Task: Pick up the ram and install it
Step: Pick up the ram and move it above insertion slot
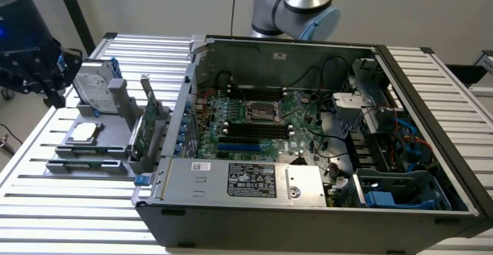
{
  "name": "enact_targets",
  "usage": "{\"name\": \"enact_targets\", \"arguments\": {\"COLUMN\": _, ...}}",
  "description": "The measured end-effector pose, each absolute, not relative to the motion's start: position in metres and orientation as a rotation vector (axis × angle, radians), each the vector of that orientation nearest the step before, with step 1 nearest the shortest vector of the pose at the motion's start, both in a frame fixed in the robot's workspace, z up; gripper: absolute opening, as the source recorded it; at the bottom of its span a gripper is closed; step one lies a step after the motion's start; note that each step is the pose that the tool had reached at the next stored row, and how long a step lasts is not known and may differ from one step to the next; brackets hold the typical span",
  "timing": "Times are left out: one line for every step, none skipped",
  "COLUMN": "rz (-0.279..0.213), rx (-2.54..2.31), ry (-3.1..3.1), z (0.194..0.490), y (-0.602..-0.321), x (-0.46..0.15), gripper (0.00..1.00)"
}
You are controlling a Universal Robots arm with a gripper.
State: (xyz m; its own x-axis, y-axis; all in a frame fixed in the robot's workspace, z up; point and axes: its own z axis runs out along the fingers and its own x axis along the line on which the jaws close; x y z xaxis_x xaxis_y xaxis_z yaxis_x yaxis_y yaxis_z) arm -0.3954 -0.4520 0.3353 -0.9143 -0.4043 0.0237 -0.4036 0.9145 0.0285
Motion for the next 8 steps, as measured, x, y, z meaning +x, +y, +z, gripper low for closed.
{"name": "enact_targets", "arguments": {"rz": -0.035, "rx": 0.672, "ry": -3.039, "z": 0.3353, "y": -0.452, "x": -0.3954, "gripper": 0.11}}
{"name": "enact_targets", "arguments": {"rz": -0.035, "rx": 0.699, "ry": -3.032, "z": 0.3352, "y": -0.452, "x": -0.3954, "gripper": 0.11}}
{"name": "enact_targets", "arguments": {"rz": -0.035, "rx": 0.726, "ry": -3.026, "z": 0.3352, "y": -0.452, "x": -0.3955, "gripper": 0.11}}
{"name": "enact_targets", "arguments": {"rz": -0.034, "rx": 0.754, "ry": -3.019, "z": 0.3352, "y": -0.452, "x": -0.3955, "gripper": 0.11}}
{"name": "enact_targets", "arguments": {"rz": -0.034, "rx": 0.781, "ry": -3.012, "z": 0.3351, "y": -0.452, "x": -0.3955, "gripper": 0.11}}
{"name": "enact_targets", "arguments": {"rz": -0.033, "rx": 0.808, "ry": -3.004, "z": 0.3351, "y": -0.452, "x": -0.3954, "gripper": 0.11}}
{"name": "enact_targets", "arguments": {"rz": -0.033, "rx": 0.835, "ry": -2.997, "z": 0.335, "y": -0.452, "x": -0.3954, "gripper": 0.11}}
{"name": "enact_targets", "arguments": {"rz": -0.032, "rx": 0.864, "ry": -2.988, "z": 0.335, "y": -0.452, "x": -0.3955, "gripper": 0.11}}
